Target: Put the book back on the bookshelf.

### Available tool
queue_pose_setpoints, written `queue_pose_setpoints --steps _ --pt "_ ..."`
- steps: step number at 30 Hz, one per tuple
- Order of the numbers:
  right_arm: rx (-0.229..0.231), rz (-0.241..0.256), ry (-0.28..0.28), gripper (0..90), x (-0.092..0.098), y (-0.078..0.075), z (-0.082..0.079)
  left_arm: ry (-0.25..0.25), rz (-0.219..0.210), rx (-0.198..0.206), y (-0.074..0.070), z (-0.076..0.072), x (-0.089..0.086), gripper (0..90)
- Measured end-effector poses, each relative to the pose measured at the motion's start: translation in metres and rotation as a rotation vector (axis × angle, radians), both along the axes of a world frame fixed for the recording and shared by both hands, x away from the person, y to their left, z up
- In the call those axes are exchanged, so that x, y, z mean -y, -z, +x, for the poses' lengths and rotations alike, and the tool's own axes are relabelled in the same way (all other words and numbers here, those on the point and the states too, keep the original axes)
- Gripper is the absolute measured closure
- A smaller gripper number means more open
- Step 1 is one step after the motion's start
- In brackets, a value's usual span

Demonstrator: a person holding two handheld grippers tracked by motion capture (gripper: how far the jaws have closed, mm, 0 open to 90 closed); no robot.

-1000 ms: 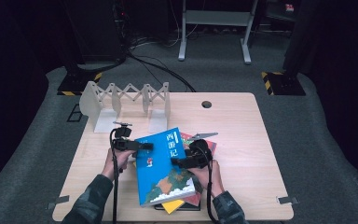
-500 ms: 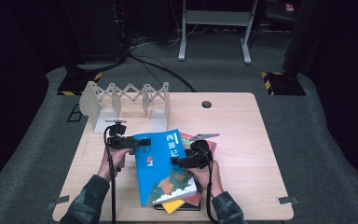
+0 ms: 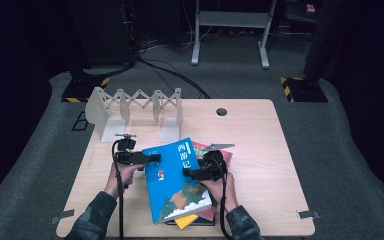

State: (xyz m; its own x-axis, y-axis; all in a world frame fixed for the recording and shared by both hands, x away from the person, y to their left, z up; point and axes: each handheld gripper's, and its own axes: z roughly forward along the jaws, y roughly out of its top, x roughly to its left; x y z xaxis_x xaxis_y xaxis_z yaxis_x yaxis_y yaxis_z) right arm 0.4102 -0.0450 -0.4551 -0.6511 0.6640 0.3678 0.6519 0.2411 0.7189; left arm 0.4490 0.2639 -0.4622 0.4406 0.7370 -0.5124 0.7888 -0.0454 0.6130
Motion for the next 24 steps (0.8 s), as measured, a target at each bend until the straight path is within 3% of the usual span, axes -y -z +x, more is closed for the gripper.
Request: queue_pose_setpoints --steps 4,8,10,14,19,20,24 --pt "0.003 -0.031 -0.005 25.6 0.000 -0.004 -0.002 0.009 -0.025 -0.029 0.008 -0.002 -0.004 7.8" --pt "0.018 -0.062 -0.002 26.3 -0.002 -0.007 -0.007 0.047 -0.068 -0.060 0.014 -0.006 -0.001 3.3" --pt "0.022 -0.072 -0.008 26.3 -0.003 -0.008 -0.006 0.071 -0.038 -0.061 0.012 -0.005 0.006 0.8" --pt "0.010 -0.067 -0.003 26.3 -0.002 -0.008 -0.006 0.068 -0.031 -0.051 0.007 -0.004 0.009 3.8" --pt "0.014 -0.071 -0.009 26.3 -0.002 -0.008 -0.005 0.047 -0.005 0.002 -0.011 -0.008 0.013 9.6" --pt "0.014 -0.074 -0.008 26.3 -0.003 -0.008 -0.005 0.071 0.027 0.018 -0.015 -0.008 0.013 10.6" --pt "0.008 -0.074 -0.004 26.2 -0.002 -0.009 -0.005 0.074 0.081 0.047 -0.026 -0.010 0.019 12.9"
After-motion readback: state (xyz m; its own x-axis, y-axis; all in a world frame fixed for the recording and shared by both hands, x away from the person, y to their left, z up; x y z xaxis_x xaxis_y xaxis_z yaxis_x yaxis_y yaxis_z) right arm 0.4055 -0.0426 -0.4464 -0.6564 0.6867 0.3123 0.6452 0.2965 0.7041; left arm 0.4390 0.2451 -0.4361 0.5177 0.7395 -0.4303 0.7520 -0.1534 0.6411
